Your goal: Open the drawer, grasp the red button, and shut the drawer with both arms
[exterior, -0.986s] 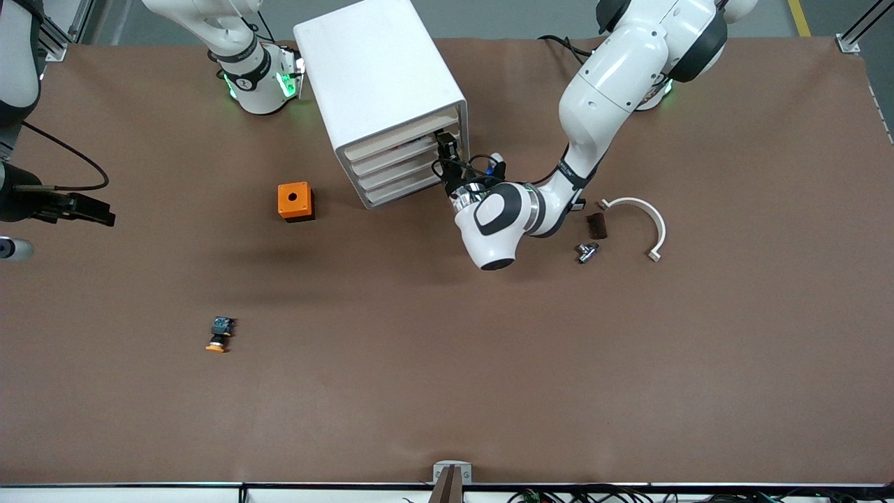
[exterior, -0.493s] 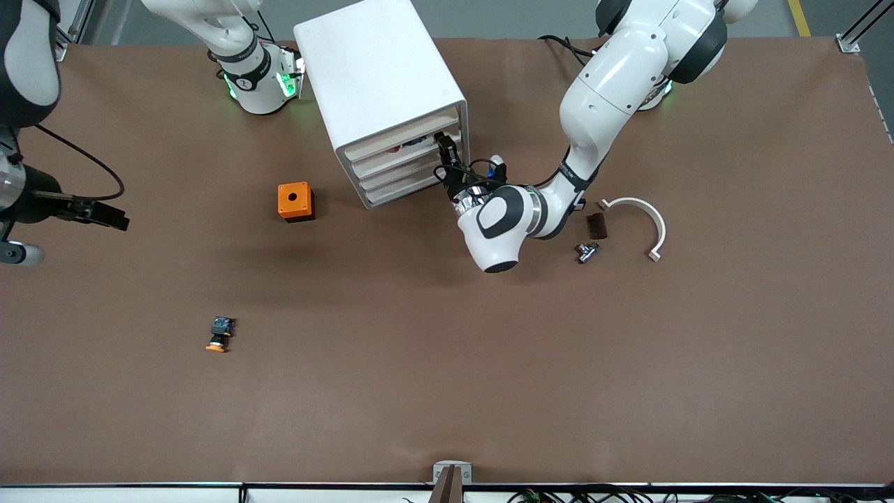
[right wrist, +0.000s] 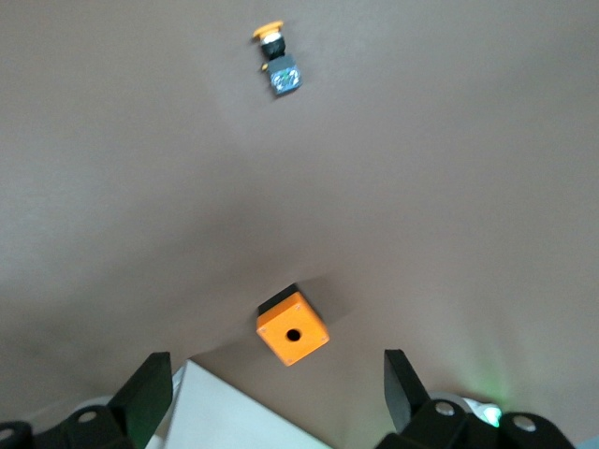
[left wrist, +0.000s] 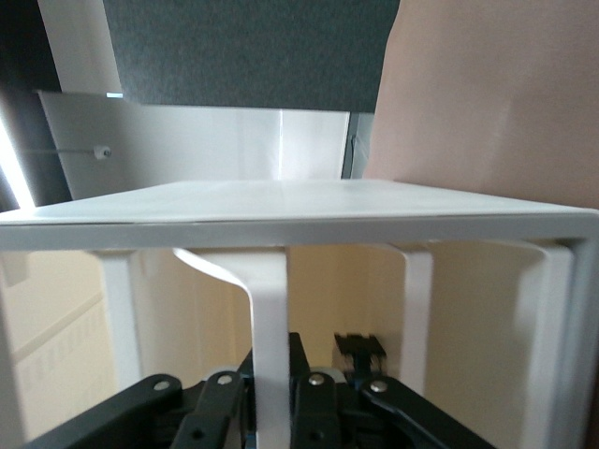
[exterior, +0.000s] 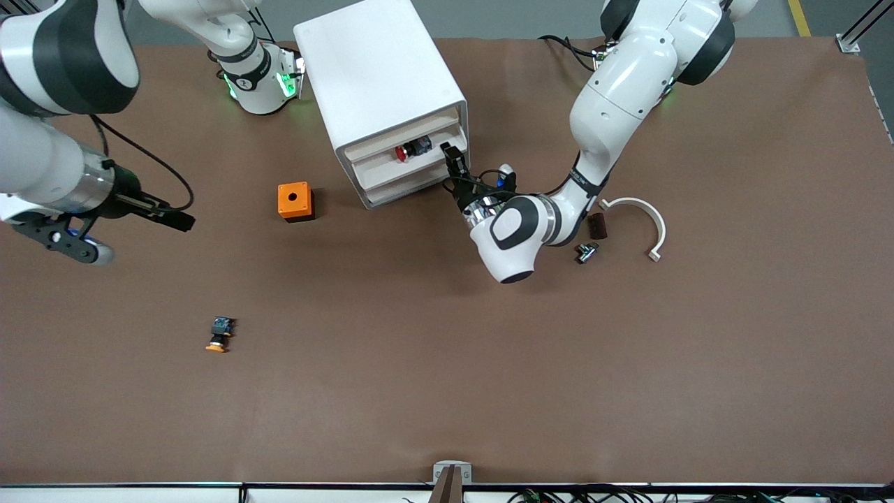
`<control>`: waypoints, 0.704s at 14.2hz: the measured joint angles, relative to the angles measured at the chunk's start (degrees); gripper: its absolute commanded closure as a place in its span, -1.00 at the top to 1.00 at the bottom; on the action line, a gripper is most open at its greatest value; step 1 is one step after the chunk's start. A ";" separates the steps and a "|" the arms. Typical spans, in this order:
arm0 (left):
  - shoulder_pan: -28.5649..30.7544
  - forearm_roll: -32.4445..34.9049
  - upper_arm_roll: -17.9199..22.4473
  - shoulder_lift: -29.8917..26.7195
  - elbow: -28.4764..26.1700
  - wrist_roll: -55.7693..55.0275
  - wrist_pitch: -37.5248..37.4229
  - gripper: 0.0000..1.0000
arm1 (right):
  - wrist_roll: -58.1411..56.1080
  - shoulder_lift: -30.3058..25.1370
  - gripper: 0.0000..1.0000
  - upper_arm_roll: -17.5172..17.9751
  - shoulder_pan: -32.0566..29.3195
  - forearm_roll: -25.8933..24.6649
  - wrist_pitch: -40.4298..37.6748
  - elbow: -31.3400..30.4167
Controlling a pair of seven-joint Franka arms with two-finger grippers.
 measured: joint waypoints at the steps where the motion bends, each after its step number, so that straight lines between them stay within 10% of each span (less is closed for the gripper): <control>1: 1.30 -0.36 0.12 0.02 0.17 0.00 0.50 -0.87 | 3.56 -0.02 1.00 0.05 1.74 0.32 0.42 -0.21; 10: 6.95 -0.82 0.18 0.90 2.24 0.00 1.65 -0.75 | 39.60 2.01 1.00 0.43 23.54 0.82 16.77 -6.93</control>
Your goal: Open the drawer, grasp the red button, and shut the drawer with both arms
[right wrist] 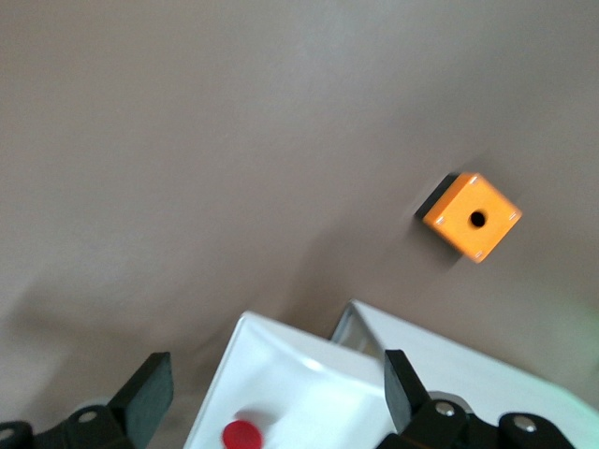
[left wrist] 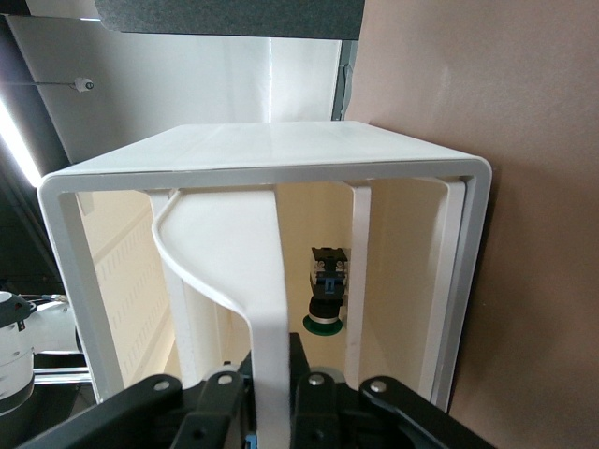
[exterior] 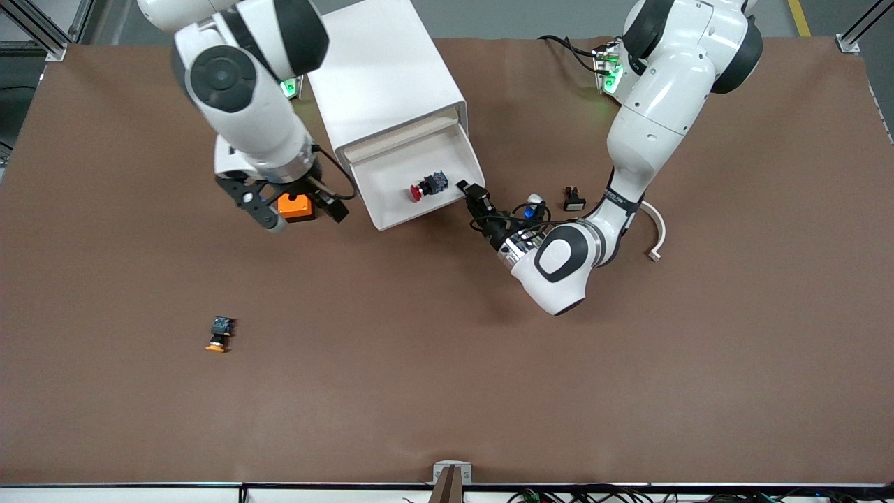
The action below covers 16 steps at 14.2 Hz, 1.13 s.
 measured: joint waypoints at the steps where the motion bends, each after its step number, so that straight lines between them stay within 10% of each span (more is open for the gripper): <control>1: 0.01 -0.03 0.00 0.01 0.00 0.00 0.06 -0.49 | 2.82 1.04 1.00 -0.01 1.58 0.00 1.74 -0.15; 4: 0.13 -1.10 0.00 0.05 0.17 2.54 2.20 0.58 | 10.30 5.24 1.00 -0.01 6.10 0.00 6.95 -0.28; 6: 0.45 -1.16 0.02 0.16 0.76 8.08 3.34 0.94 | 14.31 7.97 1.00 -0.04 8.50 -0.01 9.89 -0.29; 16: 2.35 -1.20 0.84 0.22 7.47 46.56 3.92 0.98 | 24.91 12.13 1.00 -0.13 15.33 -0.06 12.63 -0.28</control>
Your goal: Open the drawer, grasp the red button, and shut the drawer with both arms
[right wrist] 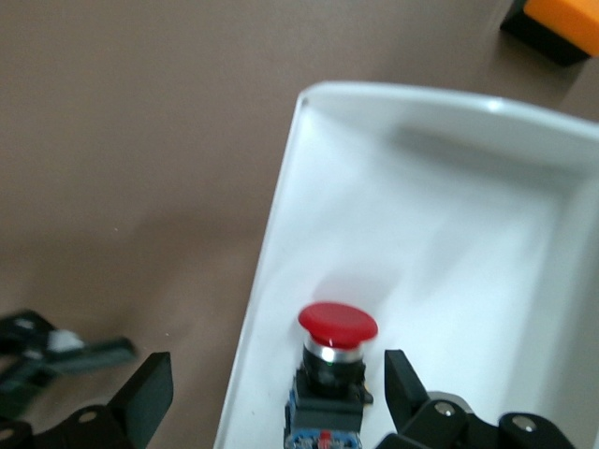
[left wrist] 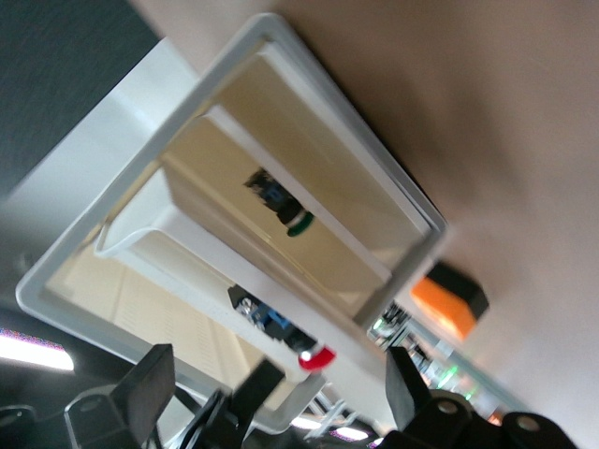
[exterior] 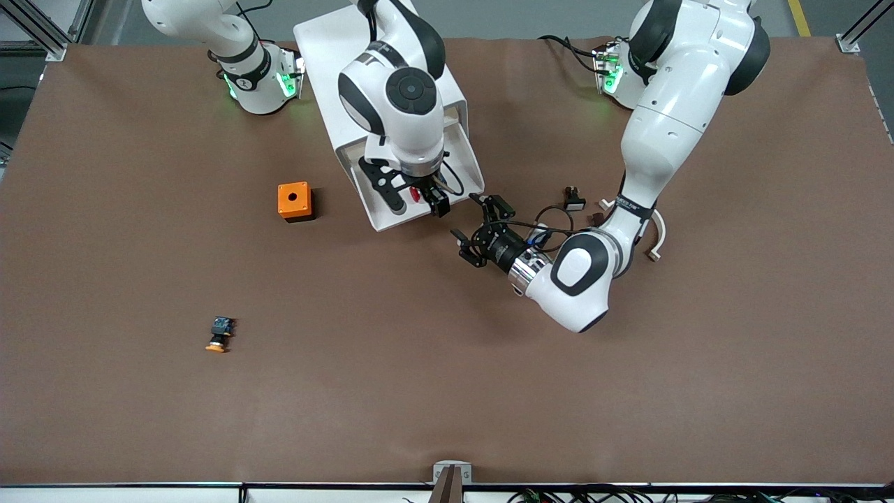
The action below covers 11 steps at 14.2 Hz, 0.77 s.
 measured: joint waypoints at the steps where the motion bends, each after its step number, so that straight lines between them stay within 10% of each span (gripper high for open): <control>1: -0.06 0.00 1.05 0.00 0.78 4.34 0.10 0.98 | 0.48 0.33 0.99 0.01 0.67 0.00 0.01 0.00; 11: -3.82 15.89 5.31 -5.14 5.38 27.06 14.97 0.98 | 1.19 2.04 0.69 -0.14 2.13 0.01 -0.14 -0.03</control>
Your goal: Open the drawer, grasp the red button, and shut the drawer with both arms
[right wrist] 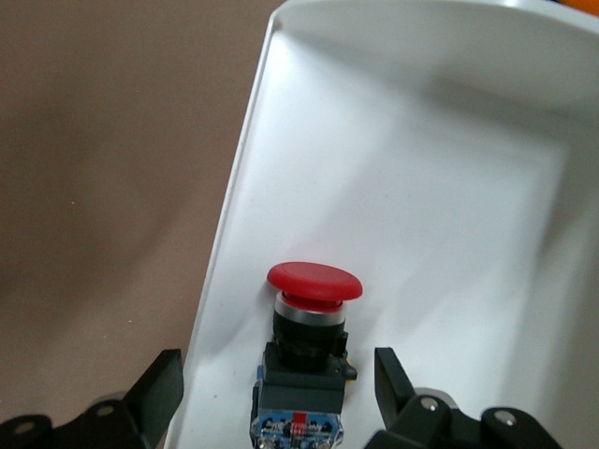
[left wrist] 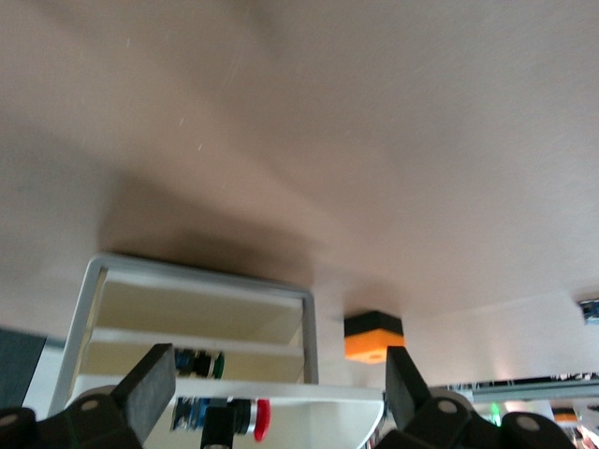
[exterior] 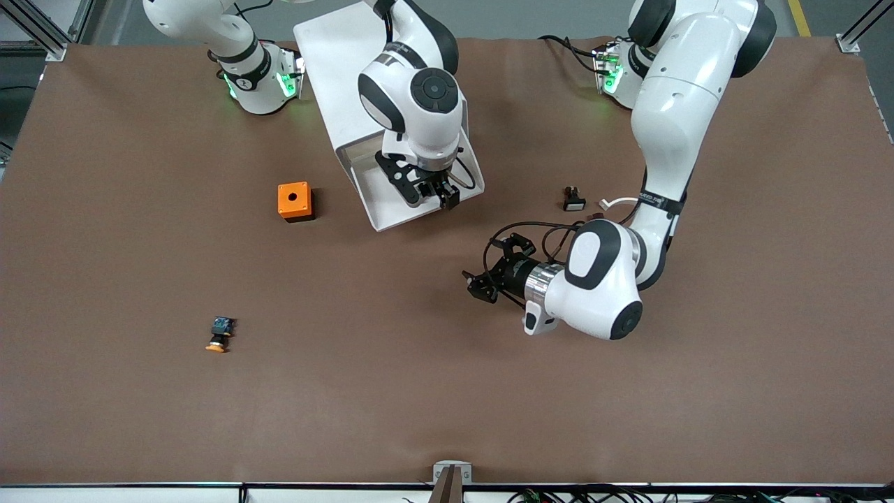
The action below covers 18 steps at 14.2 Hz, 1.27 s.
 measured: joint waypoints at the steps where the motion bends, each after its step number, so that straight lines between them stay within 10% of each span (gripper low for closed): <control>1: -0.02 0.58 0.00 -0.20 0.00 0.23 0.99 0.98 | 0.00 0.09 0.60 0.01 0.09 0.00 -0.02 -0.05; 9: -0.92 2.57 0.01 -0.30 0.00 0.72 2.58 0.98 | 0.01 0.21 -0.94 0.03 0.81 1.20 -0.10 -0.32; 18: -1.24 2.63 0.01 -0.30 0.00 0.72 2.88 0.98 | -9.86 -1.40 -0.99 -0.77 -2.53 1.40 -5.76 3.48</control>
